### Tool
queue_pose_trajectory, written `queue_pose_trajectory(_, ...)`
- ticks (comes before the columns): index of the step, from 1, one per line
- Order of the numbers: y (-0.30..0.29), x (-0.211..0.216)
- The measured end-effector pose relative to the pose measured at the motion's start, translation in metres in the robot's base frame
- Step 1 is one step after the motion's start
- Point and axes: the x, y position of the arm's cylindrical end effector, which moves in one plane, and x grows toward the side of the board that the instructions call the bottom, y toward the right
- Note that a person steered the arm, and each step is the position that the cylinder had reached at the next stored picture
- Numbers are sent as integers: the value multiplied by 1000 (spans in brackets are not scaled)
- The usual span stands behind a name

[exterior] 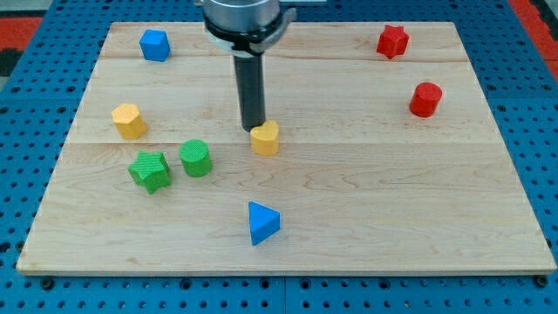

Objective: Push the yellow heart into the blue triangle

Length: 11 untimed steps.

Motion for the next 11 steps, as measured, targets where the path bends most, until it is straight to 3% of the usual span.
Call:
queue_pose_trajectory(1,40,-12)
queue_pose_trajectory(3,43,69)
queue_pose_trajectory(7,-18,22)
queue_pose_trajectory(11,-9,98)
